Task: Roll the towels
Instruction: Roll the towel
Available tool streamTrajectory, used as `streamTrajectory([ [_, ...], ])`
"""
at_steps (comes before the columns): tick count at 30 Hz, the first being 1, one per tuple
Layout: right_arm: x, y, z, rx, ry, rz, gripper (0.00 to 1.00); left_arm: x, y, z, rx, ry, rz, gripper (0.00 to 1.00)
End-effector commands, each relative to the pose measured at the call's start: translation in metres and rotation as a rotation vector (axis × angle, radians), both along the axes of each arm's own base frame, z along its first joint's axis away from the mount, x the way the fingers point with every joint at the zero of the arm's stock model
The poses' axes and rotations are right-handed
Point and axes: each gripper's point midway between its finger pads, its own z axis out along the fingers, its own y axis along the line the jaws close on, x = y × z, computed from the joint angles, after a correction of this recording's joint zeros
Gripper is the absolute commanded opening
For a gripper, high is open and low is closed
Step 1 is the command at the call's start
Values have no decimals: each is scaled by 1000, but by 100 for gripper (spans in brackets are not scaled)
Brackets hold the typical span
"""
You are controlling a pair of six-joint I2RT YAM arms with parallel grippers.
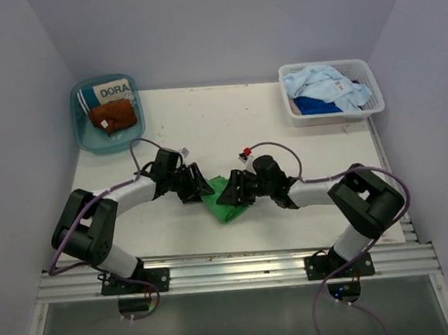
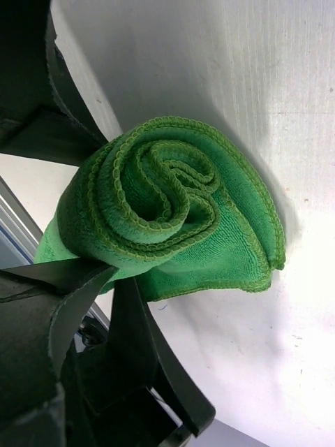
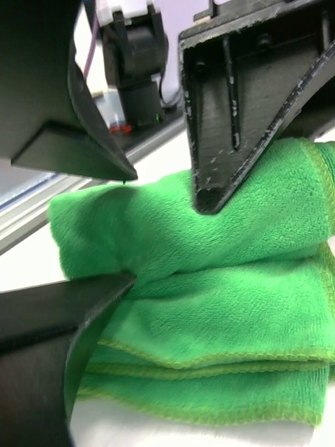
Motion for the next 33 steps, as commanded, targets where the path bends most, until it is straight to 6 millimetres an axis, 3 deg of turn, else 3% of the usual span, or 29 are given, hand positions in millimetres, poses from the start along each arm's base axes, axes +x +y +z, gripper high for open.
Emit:
streamTrajectory([
  [1,0,-27,-1,-212,-68,-15,62,1,4,1,46,23,16,54],
  [2,9,-35,1,-292,-148,-39,63,1,4,1,48,28,19,54],
  [4,5,-39,20,-415,-267,4,64,0,4,2,48,39,26,54],
  [5,15,-47,26,-512,-343,-42,64,-1,5,2,48,43,29,54],
  [6,10,-32,44,-540,-422,-13,64,-1,5,2,49,48,33,54],
  [8,2,-35,46,-651,-482,45,64,-2,6,1,53,55,41,54],
  [11,-12,-19,56,-769,-608,104,64,-2,6,1,56,59,48,54],
  [12,-9,-17,64,-810,-654,84,64,-2,6,0,57,66,47,54],
  [20,-24,21,37,-1040,-845,206,64,-1,5,1,55,68,45,54],
  [27,-15,22,-4,-1213,-886,191,63,-1,6,-2,59,76,50,55],
  [33,-5,19,-7,-1247,-914,152,36,0,6,3,58,65,51,57],
])
